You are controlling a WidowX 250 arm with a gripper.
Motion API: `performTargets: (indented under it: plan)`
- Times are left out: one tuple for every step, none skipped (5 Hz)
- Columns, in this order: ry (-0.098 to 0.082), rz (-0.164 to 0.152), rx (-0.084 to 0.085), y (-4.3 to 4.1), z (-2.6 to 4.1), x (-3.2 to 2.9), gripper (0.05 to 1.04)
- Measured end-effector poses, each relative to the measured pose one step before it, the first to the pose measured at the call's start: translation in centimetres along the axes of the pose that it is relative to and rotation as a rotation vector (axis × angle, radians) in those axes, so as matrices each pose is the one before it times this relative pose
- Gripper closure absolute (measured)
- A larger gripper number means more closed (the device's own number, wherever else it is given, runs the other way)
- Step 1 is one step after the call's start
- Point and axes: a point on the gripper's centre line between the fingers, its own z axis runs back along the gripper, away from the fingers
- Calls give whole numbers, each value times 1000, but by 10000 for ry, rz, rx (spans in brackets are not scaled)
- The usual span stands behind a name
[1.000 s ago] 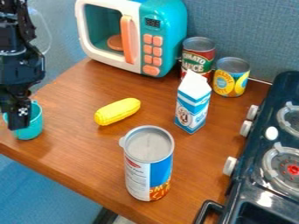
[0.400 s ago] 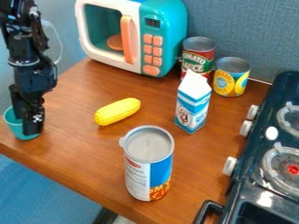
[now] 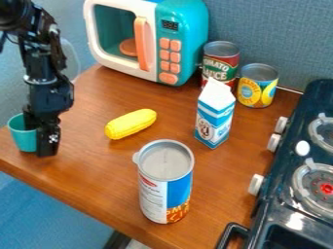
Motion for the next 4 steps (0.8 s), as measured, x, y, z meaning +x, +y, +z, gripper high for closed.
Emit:
performTargets:
  plan:
    - [-93, 37, 101, 238, 89, 197, 403]
    - [14, -120, 78, 73, -100, -47, 697]
    - [-50, -39, 186, -104, 157, -274, 883]
    - [-94, 42, 184, -417, 538, -523, 959]
